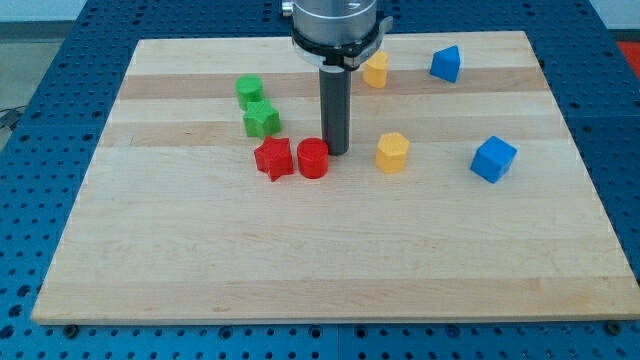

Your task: Push the red circle right below the red star

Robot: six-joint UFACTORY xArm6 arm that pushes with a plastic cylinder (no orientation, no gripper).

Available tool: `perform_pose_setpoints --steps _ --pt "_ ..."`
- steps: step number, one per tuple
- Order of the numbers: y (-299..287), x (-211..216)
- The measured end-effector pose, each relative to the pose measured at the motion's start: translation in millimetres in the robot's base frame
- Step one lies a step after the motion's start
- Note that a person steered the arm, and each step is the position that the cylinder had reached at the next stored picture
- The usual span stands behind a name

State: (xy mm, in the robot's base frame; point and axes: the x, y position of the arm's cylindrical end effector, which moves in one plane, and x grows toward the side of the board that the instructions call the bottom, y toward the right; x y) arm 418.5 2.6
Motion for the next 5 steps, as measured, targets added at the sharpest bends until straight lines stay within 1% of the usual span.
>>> perform_pose_setpoints --steps 1,2,3,5 --pt "7.4 1.9" --pt "16.3 -22.5" --pt "6.4 -48.7" --pt "-33.3 -44.1"
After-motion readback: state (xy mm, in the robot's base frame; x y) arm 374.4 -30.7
